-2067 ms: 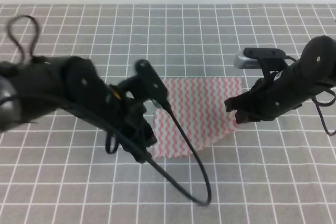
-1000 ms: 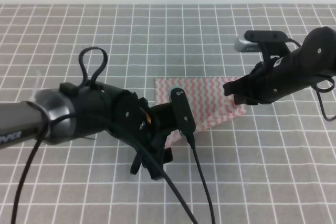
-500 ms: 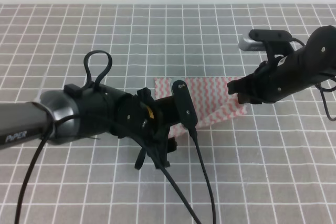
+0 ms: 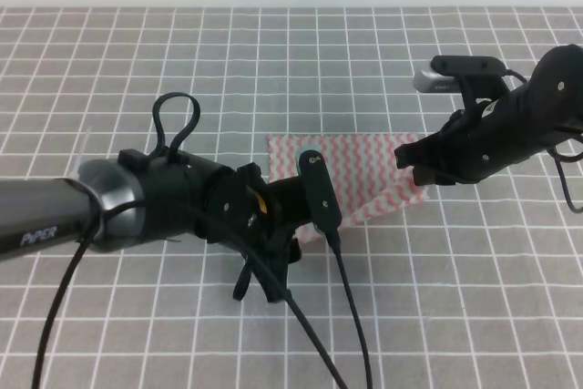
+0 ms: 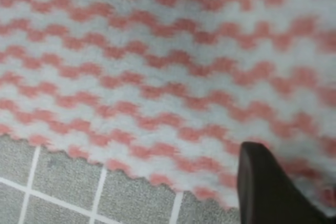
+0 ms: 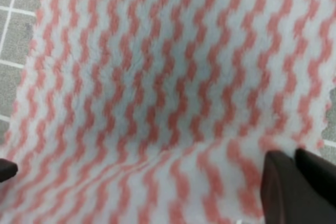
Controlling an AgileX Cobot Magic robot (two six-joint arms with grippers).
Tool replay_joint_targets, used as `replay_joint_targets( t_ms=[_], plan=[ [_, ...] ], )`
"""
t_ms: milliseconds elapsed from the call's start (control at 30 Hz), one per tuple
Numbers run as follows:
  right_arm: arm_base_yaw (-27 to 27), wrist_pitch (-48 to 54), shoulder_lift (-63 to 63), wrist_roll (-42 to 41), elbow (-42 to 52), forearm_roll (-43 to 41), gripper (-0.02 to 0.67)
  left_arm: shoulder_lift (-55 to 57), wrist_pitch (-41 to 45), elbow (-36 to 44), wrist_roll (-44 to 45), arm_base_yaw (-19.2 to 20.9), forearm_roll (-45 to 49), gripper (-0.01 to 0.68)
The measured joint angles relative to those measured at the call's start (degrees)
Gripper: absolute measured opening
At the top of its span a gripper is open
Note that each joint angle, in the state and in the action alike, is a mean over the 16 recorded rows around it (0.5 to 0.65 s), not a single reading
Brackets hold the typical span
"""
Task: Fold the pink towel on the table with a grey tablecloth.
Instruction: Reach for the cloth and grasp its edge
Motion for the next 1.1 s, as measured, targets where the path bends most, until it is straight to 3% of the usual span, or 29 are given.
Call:
replay_joint_targets(
  t_ms=[233, 433, 1100],
  plan=[
    [0.0, 0.1, 0.1, 0.0, 0.0, -0.3, -0.016, 0.1, -1.6, 0.0, -0.8, 0.0, 1.3, 0.071],
    [0.0, 0.1, 0.0, 0.1, 0.0, -1.0, -0.016, 0.2, -5.2, 0.0, -2.8, 0.3, 2.2, 0.012],
    [0.0, 2.4, 0.0, 0.1, 0.0, -3.1, -0.016, 1.5, -13.5, 0.1, -8.9, 1.4, 2.1, -0.002]
  ],
)
